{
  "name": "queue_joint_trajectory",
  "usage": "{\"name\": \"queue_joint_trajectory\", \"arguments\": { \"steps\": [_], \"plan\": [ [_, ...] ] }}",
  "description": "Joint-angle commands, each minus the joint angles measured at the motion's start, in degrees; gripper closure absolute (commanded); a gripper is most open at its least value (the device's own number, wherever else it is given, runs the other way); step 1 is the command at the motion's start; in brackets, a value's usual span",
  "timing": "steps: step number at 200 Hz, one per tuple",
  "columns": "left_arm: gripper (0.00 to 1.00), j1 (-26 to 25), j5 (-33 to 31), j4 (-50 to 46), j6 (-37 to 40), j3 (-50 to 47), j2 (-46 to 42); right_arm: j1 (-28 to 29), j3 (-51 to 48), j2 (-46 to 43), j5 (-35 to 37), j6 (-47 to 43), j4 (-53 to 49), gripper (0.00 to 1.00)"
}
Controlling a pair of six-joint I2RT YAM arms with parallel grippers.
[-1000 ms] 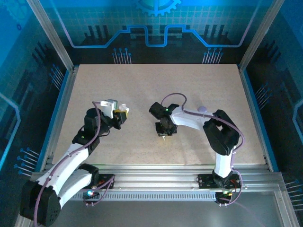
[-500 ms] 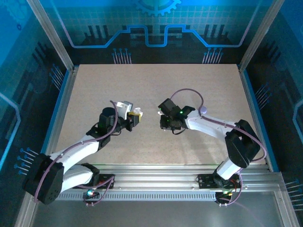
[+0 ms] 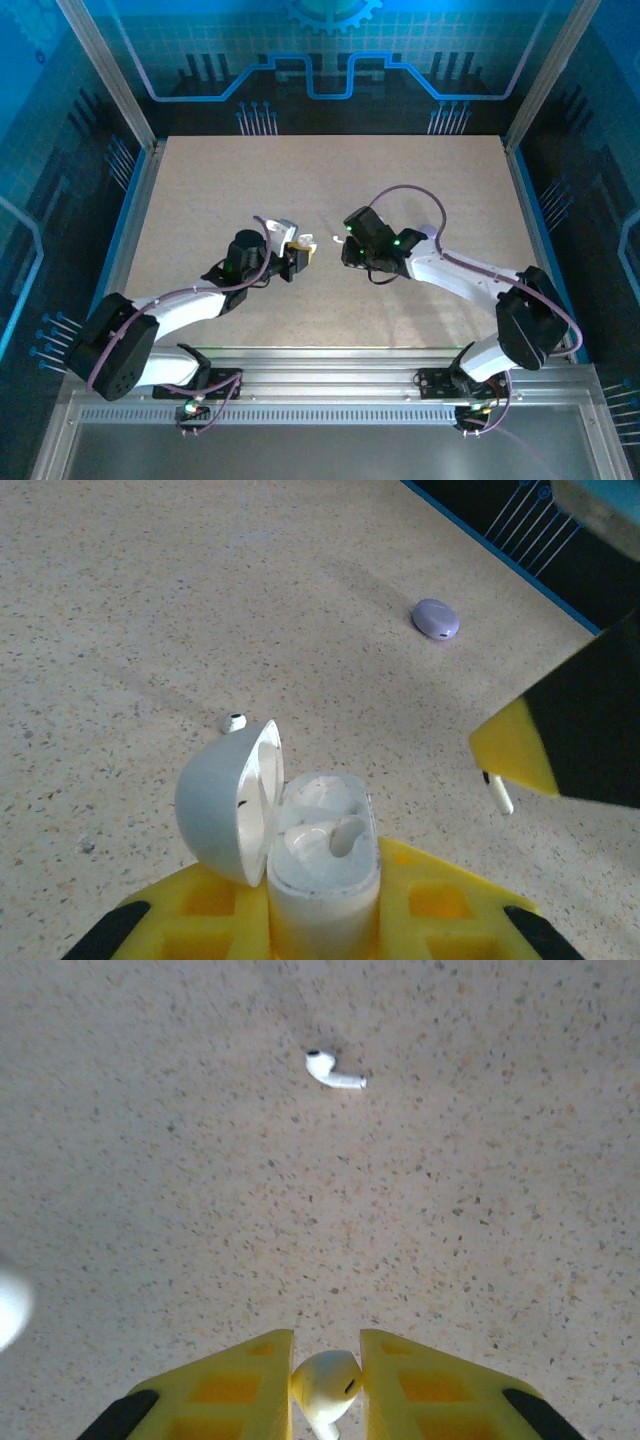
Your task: Insert the wireless bluetooth earbuds into the charging case
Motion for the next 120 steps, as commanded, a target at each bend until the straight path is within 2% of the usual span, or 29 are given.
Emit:
{"name": "queue_joint_trajectory", "arguments": {
  "steps": [1, 120],
  "plan": [
    [0.84, -1.0, -0.5, 4.8, -0.1, 1.5, 1.9, -0.9, -1.0, -2.8, 1.5, 0.6, 1.4, 0.78],
    [0.85, -5.2, 0.3, 17.5, -2.3, 5.5, 13.8, -3.6, -1.0, -8.9, 0.9, -1.5, 6.1, 0.78]
  ]
}}
